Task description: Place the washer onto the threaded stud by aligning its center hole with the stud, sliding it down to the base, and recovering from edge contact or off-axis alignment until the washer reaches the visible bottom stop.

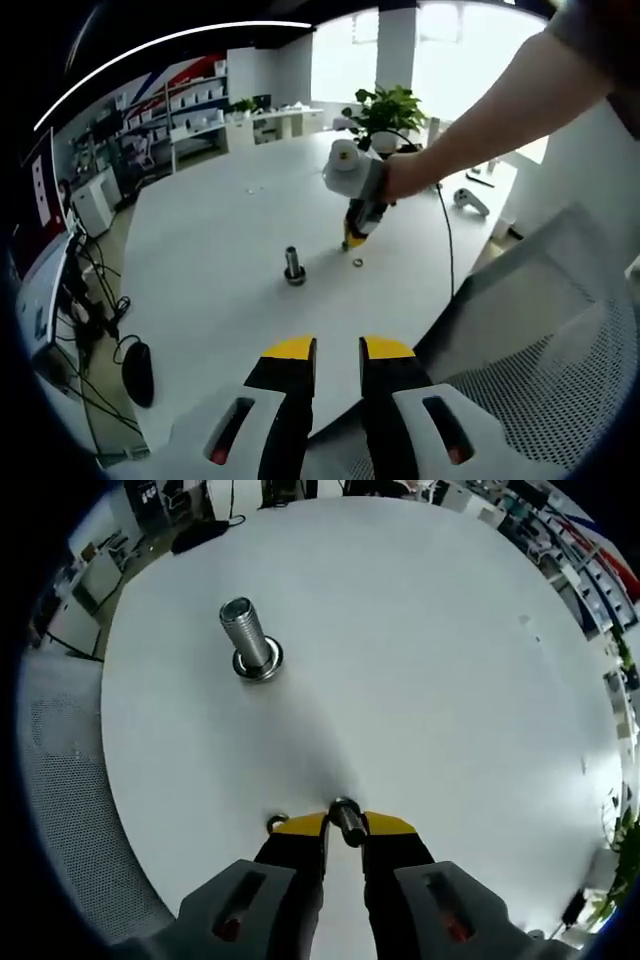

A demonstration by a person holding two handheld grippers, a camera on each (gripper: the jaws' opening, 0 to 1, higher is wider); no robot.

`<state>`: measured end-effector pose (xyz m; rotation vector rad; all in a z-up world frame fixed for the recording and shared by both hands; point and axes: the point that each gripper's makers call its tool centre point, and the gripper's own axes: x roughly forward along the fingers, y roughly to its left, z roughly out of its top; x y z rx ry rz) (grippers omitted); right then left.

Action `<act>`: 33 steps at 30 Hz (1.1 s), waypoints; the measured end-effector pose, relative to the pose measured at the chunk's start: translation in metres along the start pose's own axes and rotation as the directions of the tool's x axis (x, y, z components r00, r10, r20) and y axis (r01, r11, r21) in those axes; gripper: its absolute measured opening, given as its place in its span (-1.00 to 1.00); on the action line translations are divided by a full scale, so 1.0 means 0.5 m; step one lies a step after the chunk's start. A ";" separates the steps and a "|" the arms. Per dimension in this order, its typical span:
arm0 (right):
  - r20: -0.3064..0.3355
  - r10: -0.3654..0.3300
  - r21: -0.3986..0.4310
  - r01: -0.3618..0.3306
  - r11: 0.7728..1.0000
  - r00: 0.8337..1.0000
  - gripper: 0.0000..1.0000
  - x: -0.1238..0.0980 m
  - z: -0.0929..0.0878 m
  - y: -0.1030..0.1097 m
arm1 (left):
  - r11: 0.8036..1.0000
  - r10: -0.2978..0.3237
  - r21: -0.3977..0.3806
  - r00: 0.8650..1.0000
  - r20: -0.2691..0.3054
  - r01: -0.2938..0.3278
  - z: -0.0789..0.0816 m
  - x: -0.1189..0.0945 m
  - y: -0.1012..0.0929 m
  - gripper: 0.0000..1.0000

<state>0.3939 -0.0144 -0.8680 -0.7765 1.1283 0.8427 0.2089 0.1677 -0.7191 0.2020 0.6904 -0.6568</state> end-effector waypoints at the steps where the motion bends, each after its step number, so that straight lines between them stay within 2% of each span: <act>1: -0.001 0.000 -0.002 0.000 1.000 1.000 -0.70 0.001 -0.001 0.001 | 1.000 0.001 -0.001 1.000 -0.001 -0.001 -0.001 0.000 0.000 -0.70; 19: -0.015 -0.008 0.012 0.008 1.000 1.000 -0.68 -0.025 -0.030 0.000 | 1.000 0.008 0.007 1.000 -0.003 -0.008 -0.001 0.000 0.002 -0.71; 24: -0.015 0.008 0.027 -0.008 1.000 1.000 -0.64 -0.029 -0.033 0.006 | 1.000 0.008 0.011 1.000 -0.003 -0.008 -0.001 0.000 0.002 -0.71; 30: -0.044 0.043 -0.017 -0.043 0.999 0.998 -0.62 -0.021 -0.042 0.042 | 1.000 0.013 0.010 1.000 -0.003 -0.013 -0.001 -0.002 0.003 -0.71; 33: -0.041 0.064 -0.010 -0.065 0.998 0.997 -0.61 -0.015 -0.039 0.054 | 1.000 0.014 0.016 1.000 -0.006 -0.014 -0.002 -0.002 0.002 -0.71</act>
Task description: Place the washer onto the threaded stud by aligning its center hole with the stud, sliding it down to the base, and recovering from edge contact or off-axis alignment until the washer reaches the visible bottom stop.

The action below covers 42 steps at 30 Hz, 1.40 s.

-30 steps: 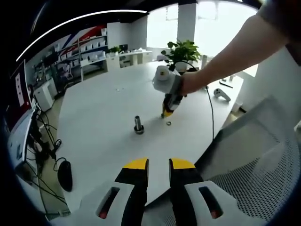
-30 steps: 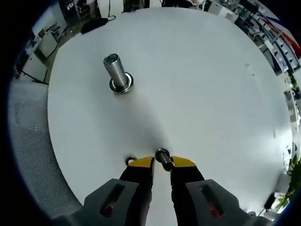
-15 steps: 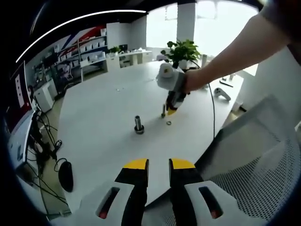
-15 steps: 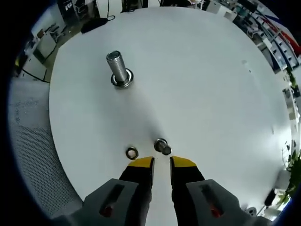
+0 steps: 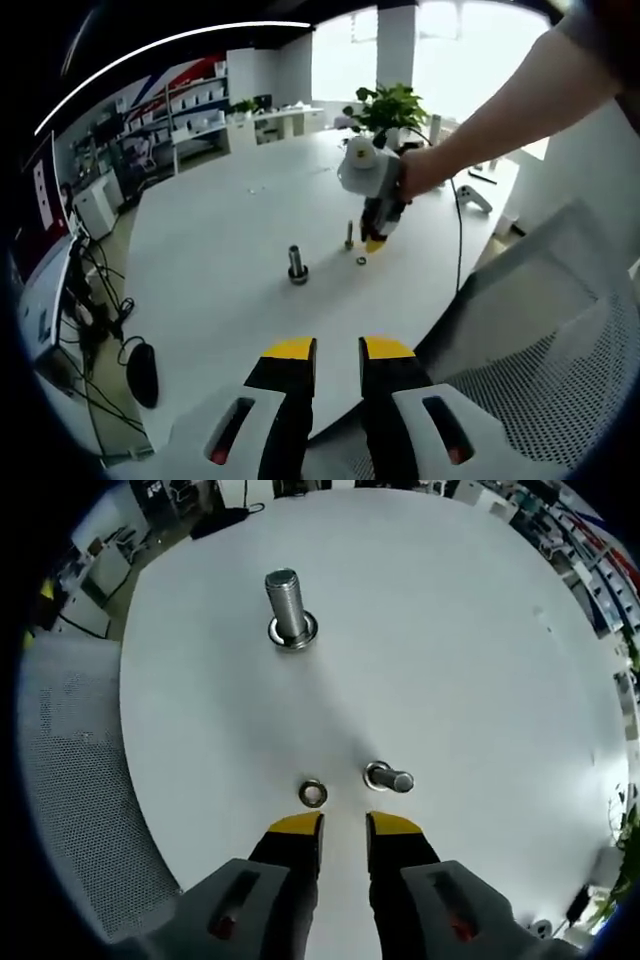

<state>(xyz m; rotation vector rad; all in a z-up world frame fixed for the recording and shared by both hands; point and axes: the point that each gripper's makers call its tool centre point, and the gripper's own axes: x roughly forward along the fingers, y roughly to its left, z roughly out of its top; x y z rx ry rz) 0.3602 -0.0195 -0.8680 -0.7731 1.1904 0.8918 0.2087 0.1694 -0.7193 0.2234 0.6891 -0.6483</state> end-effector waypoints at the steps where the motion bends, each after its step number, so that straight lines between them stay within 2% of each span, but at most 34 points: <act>1: 0.004 0.007 -0.003 -0.007 1.000 1.000 -0.60 0.002 0.003 0.005 | 1.000 0.000 0.001 1.000 -0.001 0.000 0.000 0.000 0.000 -0.71; 10: 0.003 0.039 -0.032 -0.039 0.999 0.999 -0.58 0.025 0.021 0.039 | 1.000 0.006 -0.001 1.000 -0.005 -0.006 -0.002 0.000 0.003 -0.71; 22: 0.015 0.033 -0.080 -0.032 0.996 0.999 -0.69 0.027 0.017 0.036 | 1.000 0.003 -0.003 1.000 -0.010 -0.003 -0.003 0.003 0.003 -0.71; 25: 0.001 0.035 -0.142 -0.035 0.989 0.999 -0.70 0.025 0.009 0.043 | 1.000 0.000 0.000 1.000 -0.011 0.000 -0.003 0.003 0.002 -0.71; 31: -0.029 0.054 -0.138 -0.057 0.989 0.998 -0.69 0.023 -0.001 0.045 | 1.000 0.000 -0.001 1.000 -0.008 0.000 -0.003 0.002 0.002 -0.71; 36: -0.066 0.058 -0.220 -0.071 0.973 0.996 -0.64 0.021 -0.006 0.054 | 1.000 0.002 -0.001 1.000 -0.011 -0.002 -0.004 0.003 0.003 -0.71; 41: -0.068 0.055 -0.202 -0.068 0.977 0.996 -0.66 0.024 -0.005 0.048 | 1.000 0.004 0.002 1.000 -0.012 -0.004 -0.004 0.002 0.003 -0.71; 42: -0.073 0.054 -0.219 -0.068 0.973 0.996 -0.68 0.023 -0.005 0.046 | 1.000 0.007 0.001 1.000 -0.011 -0.007 -0.004 0.002 0.004 -0.71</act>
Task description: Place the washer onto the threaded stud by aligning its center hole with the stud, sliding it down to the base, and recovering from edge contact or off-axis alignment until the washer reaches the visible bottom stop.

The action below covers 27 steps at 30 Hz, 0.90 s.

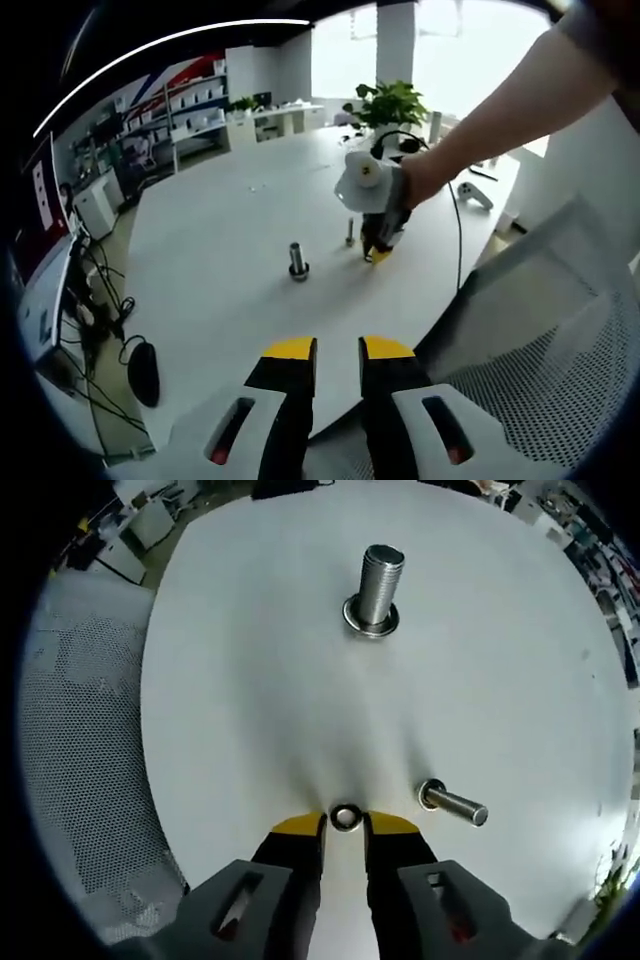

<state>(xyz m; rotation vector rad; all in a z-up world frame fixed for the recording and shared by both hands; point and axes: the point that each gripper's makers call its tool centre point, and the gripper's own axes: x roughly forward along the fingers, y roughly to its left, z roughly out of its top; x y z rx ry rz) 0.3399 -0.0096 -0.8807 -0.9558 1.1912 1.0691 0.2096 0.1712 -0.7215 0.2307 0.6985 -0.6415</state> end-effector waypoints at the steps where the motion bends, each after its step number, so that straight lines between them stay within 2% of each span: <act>1: -0.005 0.004 -0.027 -0.004 1.000 1.000 -0.68 0.000 0.001 0.000 | 1.000 0.001 -0.001 1.000 0.000 -0.001 0.000 0.000 0.001 -0.71; 4: -0.037 0.001 -0.079 -0.003 0.997 0.999 -0.68 0.000 0.001 0.004 | 1.000 0.002 0.007 1.000 -0.002 -0.002 0.000 0.000 0.000 -0.71; 6: -0.050 -0.002 -0.080 -0.002 0.997 0.999 -0.69 0.001 0.002 0.003 | 1.000 0.001 0.014 1.000 -0.005 -0.001 0.000 0.001 -0.002 -0.71; 11: -0.030 0.014 0.069 -0.012 0.998 0.999 -0.72 0.001 -0.002 -0.006 | 1.000 0.009 0.011 1.000 -0.004 -0.009 0.000 0.000 0.002 -0.71; 19: -0.004 -0.065 0.050 0.065 0.997 0.998 -0.71 0.000 0.000 0.003 | 1.000 0.003 0.009 1.000 -0.003 -0.003 0.001 0.000 0.000 -0.71; 21: 0.018 -0.075 0.066 0.073 0.995 0.997 -0.71 -0.004 -0.001 0.003 | 1.000 0.001 0.011 1.000 -0.007 0.000 -0.001 0.001 -0.001 -0.71; 24: 0.071 -0.058 0.165 0.046 0.985 0.996 -0.72 -0.006 -0.001 -0.001 | 1.000 -0.003 0.013 1.000 -0.008 0.003 -0.001 0.002 -0.002 -0.71; 27: 0.073 -0.064 0.159 0.052 0.986 0.995 -0.72 -0.006 -0.003 -0.001 | 1.000 -0.006 0.012 1.000 -0.010 0.006 -0.001 0.001 -0.004 -0.71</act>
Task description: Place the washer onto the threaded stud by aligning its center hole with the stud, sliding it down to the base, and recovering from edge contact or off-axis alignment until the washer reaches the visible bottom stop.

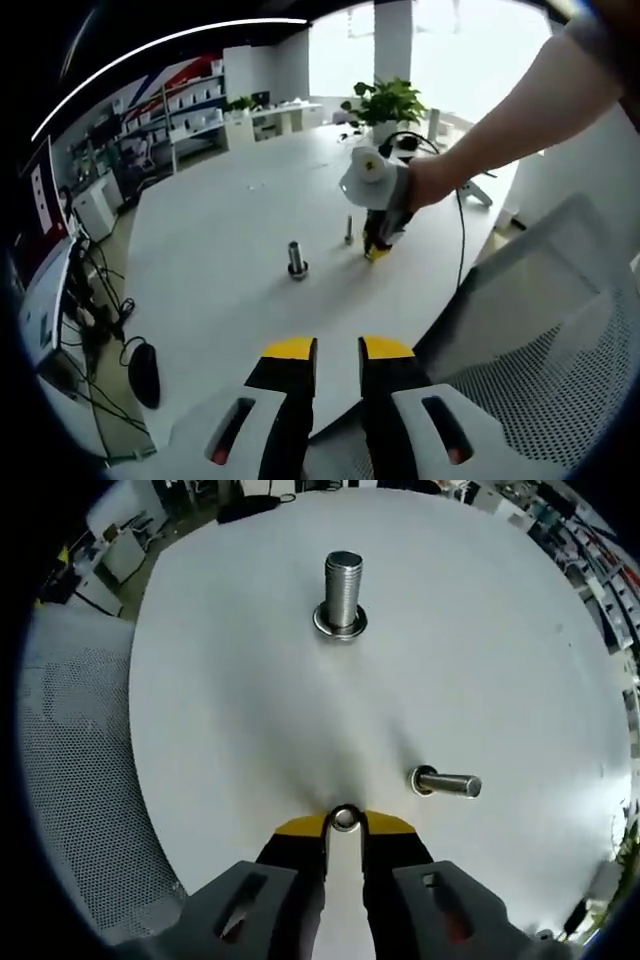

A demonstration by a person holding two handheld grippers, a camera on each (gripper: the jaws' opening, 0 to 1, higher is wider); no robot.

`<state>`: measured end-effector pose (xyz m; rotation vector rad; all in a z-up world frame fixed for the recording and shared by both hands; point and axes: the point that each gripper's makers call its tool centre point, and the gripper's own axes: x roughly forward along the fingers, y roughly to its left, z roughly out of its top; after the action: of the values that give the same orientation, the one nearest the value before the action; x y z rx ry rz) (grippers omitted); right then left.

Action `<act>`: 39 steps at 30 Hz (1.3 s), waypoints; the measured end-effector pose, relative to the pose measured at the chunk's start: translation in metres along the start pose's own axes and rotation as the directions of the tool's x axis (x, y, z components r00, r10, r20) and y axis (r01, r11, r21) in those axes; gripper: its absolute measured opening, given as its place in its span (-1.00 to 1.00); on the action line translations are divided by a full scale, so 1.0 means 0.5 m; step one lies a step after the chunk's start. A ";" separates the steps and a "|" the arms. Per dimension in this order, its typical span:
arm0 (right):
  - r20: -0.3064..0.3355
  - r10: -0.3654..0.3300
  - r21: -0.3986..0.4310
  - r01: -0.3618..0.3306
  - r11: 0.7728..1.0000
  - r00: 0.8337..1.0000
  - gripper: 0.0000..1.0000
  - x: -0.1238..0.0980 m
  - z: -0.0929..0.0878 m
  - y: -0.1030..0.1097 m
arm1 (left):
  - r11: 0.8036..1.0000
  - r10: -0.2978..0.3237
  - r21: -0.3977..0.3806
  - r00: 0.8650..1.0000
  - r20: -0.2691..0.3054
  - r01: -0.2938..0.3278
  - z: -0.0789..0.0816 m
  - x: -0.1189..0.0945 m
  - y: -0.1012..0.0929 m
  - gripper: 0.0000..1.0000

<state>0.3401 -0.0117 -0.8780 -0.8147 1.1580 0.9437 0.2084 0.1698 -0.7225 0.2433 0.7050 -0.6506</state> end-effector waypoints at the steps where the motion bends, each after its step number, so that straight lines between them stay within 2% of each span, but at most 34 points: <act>1: 0.002 0.000 -0.001 0.000 1.000 1.000 -0.72 0.001 0.000 0.002 | 1.000 0.000 0.001 1.000 -0.001 0.000 0.000 0.000 0.000 -0.71; 5: 0.020 0.002 -0.014 -0.002 1.000 1.000 -0.73 -0.006 -0.004 0.005 | 1.000 0.001 -0.003 1.000 -0.002 -0.001 -0.001 0.000 0.001 -0.71; 11: 0.058 -0.017 0.059 0.013 0.998 0.998 -0.73 -0.035 -0.001 -0.023 | 1.000 0.017 0.020 1.000 -0.009 -0.017 -0.003 -0.001 0.003 -0.71; 18: 0.133 -0.053 0.108 0.039 0.993 0.990 -0.73 -0.082 0.026 -0.052 | 1.000 0.010 0.013 1.000 0.008 -0.010 0.003 -0.002 0.001 -0.71; 22: 0.129 -0.075 0.088 0.064 0.994 0.989 -0.73 -0.096 0.029 -0.063 | 1.000 0.006 0.016 1.000 0.010 -0.006 0.004 -0.003 -0.001 -0.71; 27: 0.144 -0.102 0.101 0.088 0.991 0.984 -0.73 -0.111 0.037 -0.079 | 1.000 0.014 0.006 1.000 0.019 -0.014 0.006 -0.005 0.003 -0.71; 30: 0.162 -0.099 0.103 0.083 0.991 0.982 -0.73 -0.119 0.050 -0.078 | 1.000 0.010 0.007 1.000 0.017 -0.010 0.005 -0.003 0.001 -0.71; 35: 0.178 -0.134 0.075 0.122 0.990 0.975 -0.73 -0.124 0.070 -0.094 | 0.999 0.024 0.042 1.000 0.004 -0.025 0.003 -0.002 0.002 -0.71; 39: 0.175 -0.136 0.062 0.127 0.990 0.975 -0.73 -0.117 0.080 -0.101 | 0.999 0.025 0.029 1.000 0.010 -0.025 0.004 -0.004 0.005 -0.71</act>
<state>0.3942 -0.0061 -0.8100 -0.7410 0.9569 0.8557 0.2102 0.1719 -0.7196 0.2750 0.6832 -0.6383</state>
